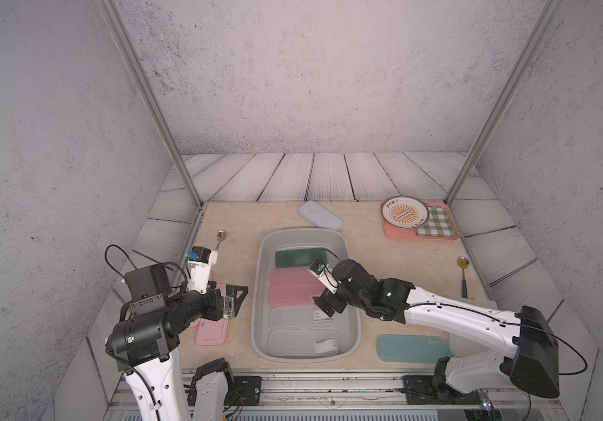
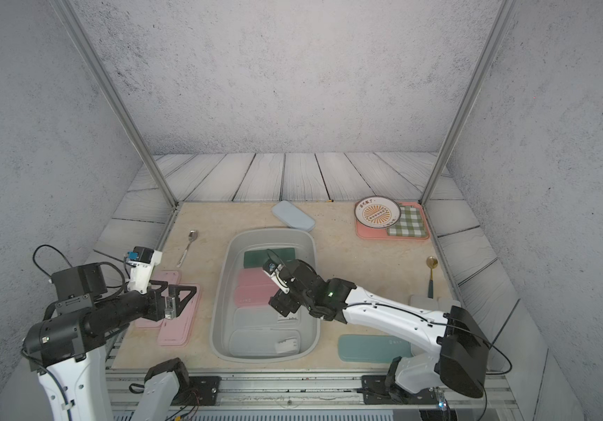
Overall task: Put the pencil case into the storage box
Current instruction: Pick up the pencil case from the center of the board.
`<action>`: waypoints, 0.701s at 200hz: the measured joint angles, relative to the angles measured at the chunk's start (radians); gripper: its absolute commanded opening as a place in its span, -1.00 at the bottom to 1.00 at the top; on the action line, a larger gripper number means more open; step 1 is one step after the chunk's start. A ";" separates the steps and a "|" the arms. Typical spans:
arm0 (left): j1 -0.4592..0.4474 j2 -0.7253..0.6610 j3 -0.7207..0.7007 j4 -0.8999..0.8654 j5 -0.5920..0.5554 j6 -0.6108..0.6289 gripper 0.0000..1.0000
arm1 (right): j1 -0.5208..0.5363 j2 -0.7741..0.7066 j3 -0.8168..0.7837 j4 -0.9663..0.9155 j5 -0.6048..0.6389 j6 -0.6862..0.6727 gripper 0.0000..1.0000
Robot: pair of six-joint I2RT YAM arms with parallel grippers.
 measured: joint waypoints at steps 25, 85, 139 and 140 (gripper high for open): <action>-0.040 0.031 0.000 0.002 -0.006 0.000 0.99 | -0.068 -0.068 -0.094 0.039 0.043 0.141 0.98; -0.132 0.087 -0.061 0.046 -0.050 0.003 0.99 | -0.090 -0.283 -0.257 -0.039 0.138 0.469 0.98; -0.134 0.192 -0.090 0.103 -0.187 -0.016 0.99 | -0.091 -0.368 -0.157 -0.274 0.255 0.660 0.98; -0.134 0.195 -0.093 0.106 -0.193 -0.019 0.99 | -0.091 -0.368 -0.154 -0.280 0.259 0.664 0.98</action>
